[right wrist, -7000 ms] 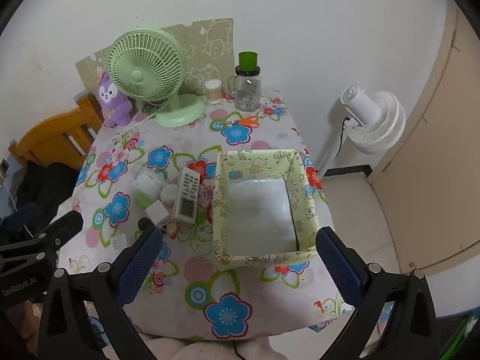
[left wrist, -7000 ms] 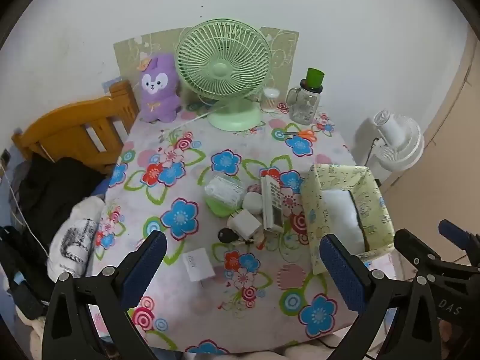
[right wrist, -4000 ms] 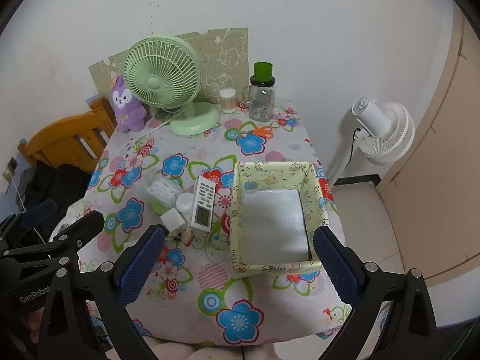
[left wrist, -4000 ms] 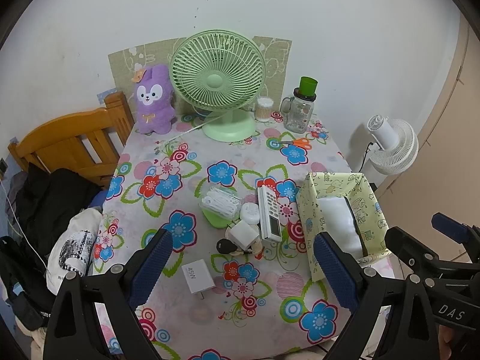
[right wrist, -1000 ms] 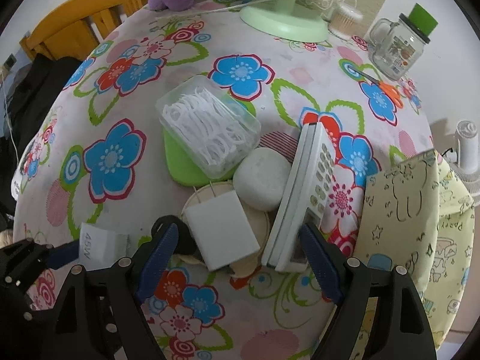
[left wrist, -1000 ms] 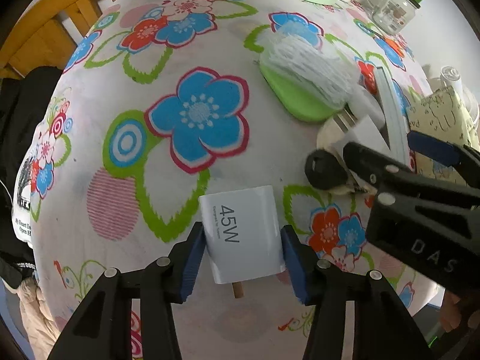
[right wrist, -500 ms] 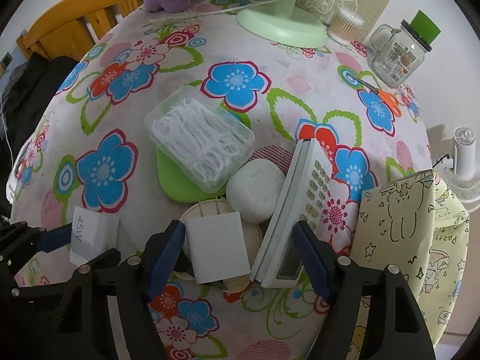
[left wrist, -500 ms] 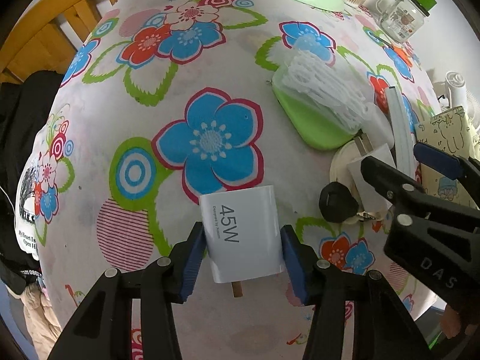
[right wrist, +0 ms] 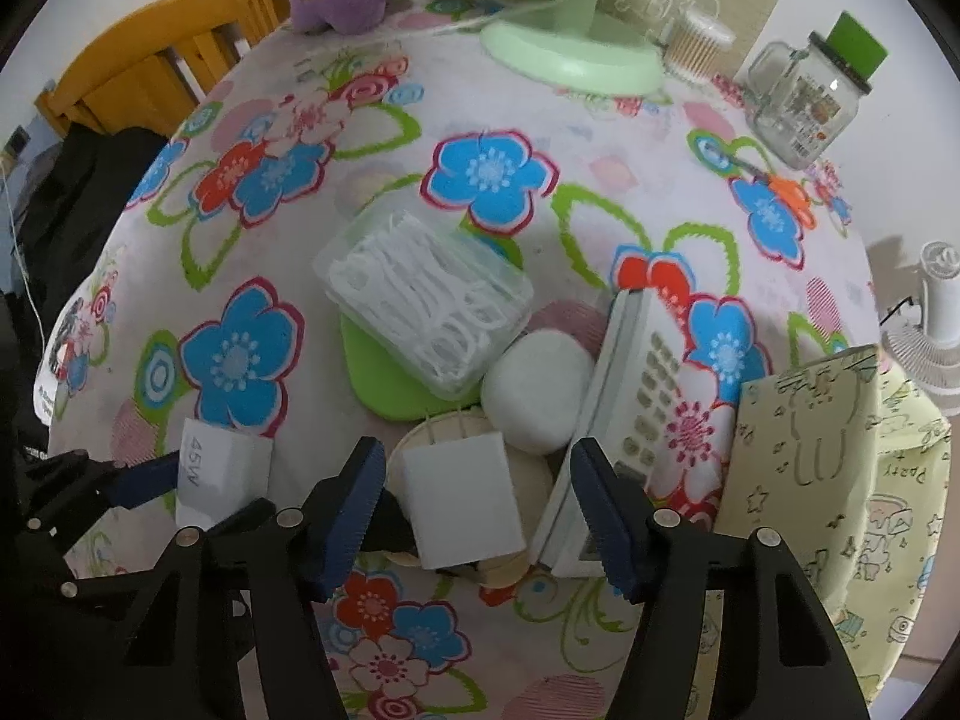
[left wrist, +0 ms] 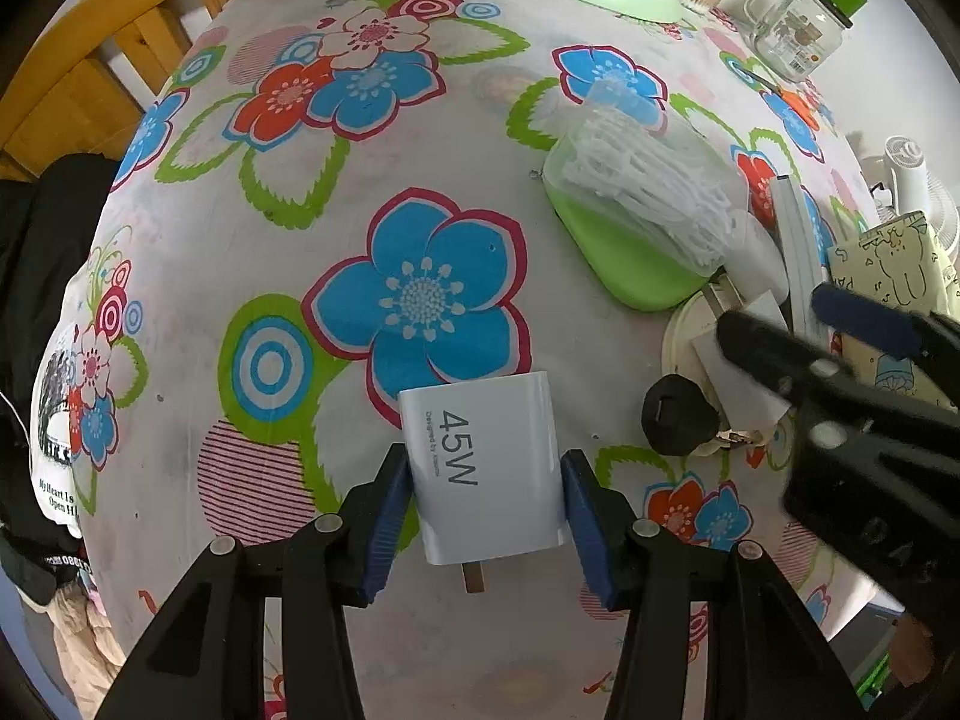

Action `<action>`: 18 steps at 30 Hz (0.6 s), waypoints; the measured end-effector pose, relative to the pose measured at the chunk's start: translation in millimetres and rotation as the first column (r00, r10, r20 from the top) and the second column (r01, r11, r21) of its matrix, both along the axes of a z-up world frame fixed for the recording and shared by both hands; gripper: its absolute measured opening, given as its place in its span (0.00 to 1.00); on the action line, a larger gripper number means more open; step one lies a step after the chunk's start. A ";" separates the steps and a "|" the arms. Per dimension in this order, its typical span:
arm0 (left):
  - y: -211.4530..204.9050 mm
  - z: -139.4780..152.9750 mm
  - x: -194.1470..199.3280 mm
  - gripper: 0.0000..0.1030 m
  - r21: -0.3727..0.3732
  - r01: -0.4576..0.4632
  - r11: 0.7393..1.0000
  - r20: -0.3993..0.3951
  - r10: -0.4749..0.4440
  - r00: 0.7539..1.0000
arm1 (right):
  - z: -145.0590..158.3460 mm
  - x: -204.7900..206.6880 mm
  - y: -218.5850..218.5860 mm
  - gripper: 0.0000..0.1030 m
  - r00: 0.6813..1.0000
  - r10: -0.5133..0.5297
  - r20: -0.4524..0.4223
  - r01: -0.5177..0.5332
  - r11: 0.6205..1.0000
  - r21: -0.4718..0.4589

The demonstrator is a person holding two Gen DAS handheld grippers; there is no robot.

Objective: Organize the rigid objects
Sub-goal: 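Lift both chargers and carry them toward the yellow-green fabric box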

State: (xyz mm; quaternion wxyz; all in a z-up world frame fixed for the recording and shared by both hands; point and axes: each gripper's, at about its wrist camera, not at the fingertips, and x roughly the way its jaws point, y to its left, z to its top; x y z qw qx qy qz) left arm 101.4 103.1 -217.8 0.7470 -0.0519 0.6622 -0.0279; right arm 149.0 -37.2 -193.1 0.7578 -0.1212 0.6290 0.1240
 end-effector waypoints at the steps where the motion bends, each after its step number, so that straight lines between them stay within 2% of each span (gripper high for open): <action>1: -0.5 -1.9 2.2 0.50 -0.003 0.000 1.000 0.000 0.000 1.000 | -2.9 -0.4 0.9 0.65 1.000 0.001 -0.012 -0.001 1.000 -0.002; 7: 2.1 -0.8 1.8 0.50 -0.007 0.003 1.000 0.002 -0.003 1.000 | -22.6 -2.7 5.4 0.50 0.997 0.007 -0.074 -0.006 1.000 0.007; 10: 0.5 -2.2 2.8 0.50 0.000 0.005 1.000 0.005 -0.005 1.000 | -24.5 -3.0 6.1 0.42 0.997 0.005 -0.074 -0.004 1.000 0.017; 18: -9.8 0.3 -0.4 0.49 0.052 0.032 0.998 0.017 -0.033 0.999 | -23.5 -9.6 1.3 0.42 0.997 -0.010 -0.076 0.012 1.000 0.024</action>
